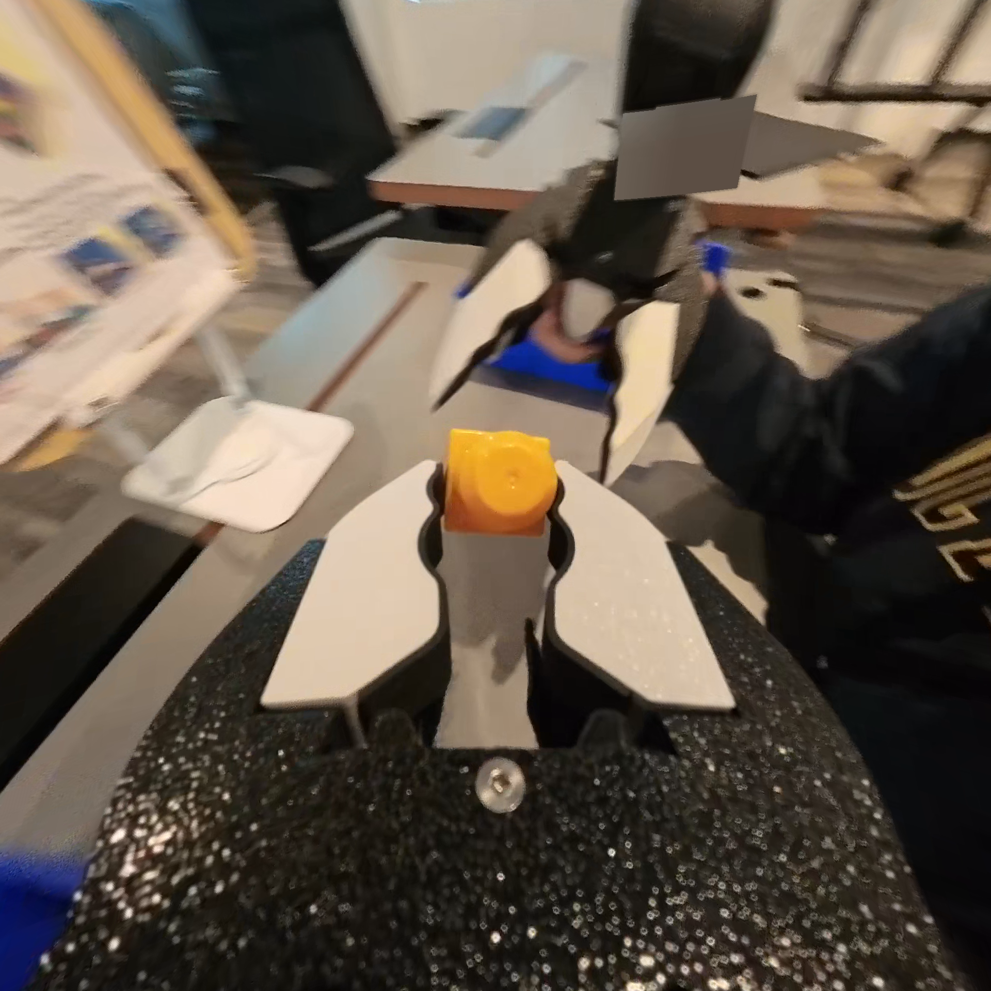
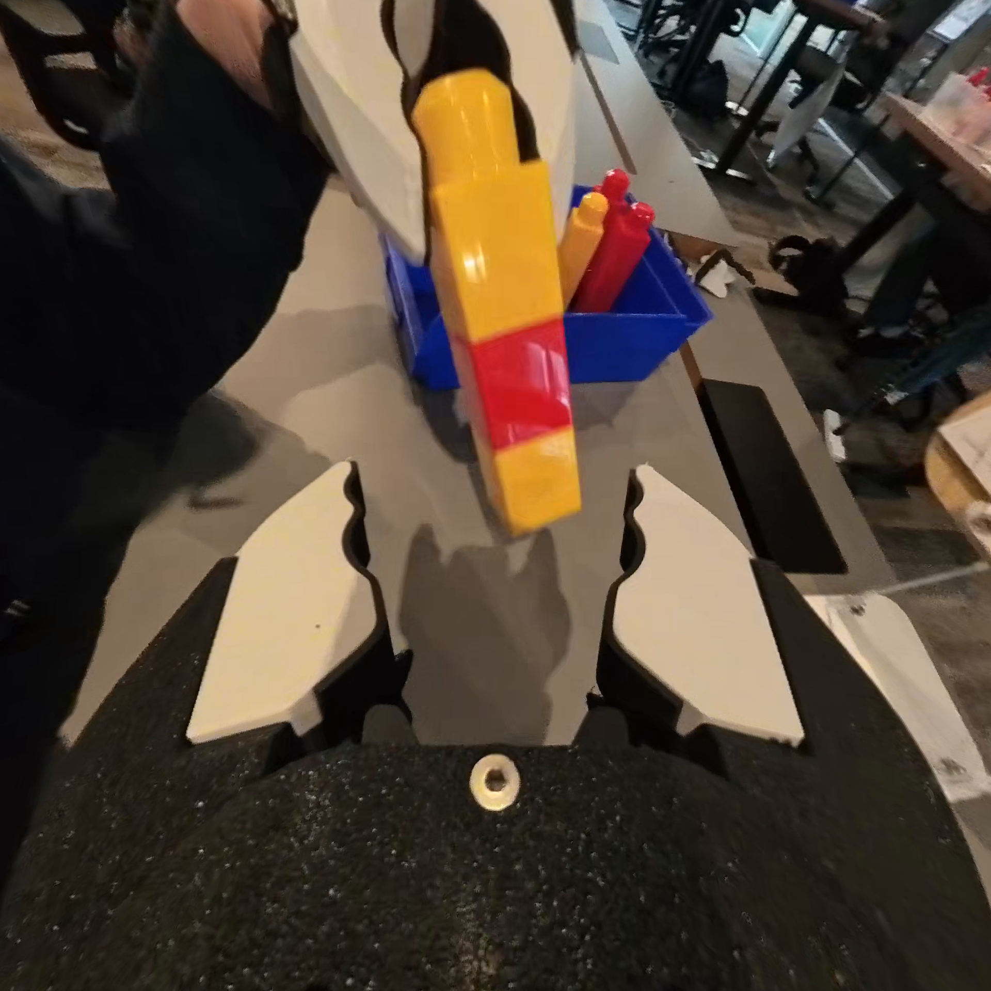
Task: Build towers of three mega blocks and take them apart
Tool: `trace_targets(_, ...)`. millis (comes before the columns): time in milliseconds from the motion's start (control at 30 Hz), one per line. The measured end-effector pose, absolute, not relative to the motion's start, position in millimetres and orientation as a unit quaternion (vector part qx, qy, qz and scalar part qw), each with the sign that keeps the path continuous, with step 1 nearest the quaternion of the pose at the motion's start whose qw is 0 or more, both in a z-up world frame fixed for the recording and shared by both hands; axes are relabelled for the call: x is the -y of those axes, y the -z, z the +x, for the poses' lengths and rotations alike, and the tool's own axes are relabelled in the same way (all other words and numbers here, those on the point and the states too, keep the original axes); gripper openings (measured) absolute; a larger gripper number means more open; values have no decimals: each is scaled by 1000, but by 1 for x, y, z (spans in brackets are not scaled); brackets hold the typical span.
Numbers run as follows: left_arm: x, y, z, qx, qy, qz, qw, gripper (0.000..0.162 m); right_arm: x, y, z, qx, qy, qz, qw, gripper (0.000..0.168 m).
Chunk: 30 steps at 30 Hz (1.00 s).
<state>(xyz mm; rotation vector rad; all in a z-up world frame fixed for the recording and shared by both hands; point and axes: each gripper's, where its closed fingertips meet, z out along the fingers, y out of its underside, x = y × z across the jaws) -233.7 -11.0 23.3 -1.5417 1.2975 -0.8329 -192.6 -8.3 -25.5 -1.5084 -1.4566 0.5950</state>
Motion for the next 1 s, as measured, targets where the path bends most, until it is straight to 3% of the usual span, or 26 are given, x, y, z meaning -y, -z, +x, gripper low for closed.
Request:
trace_targets(100,21,-15,-212,-567,353,-605,434,36,3,36,-202,603,-223,-619,451,88)
trace_targets(267,26,-7,-193,-599,343,-588,422,36,0,56,-200,639,-170,-618,425,44)
trace_targets(467,20,-5,-188,-599,333,-585,434,39,-11,54,-196,623,-153,-629,439,43)
trace_targets(633,-7,4,-192,-565,305,-620,451,88,-26,20,-192,542,-215,-628,516,42)
trace_targets(733,-16,7,-185,-557,317,-615,460,99,-15,-10,-195,502,-327,-584,547,42)
trace_targets(833,-10,3,-167,-559,374,-584,454,97,1,-24,-199,500,-399,-542,545,42)
trace_targets(1000,11,-1,-144,-582,440,-527,435,59,12,-35,-205,493,-459,-508,537,42)
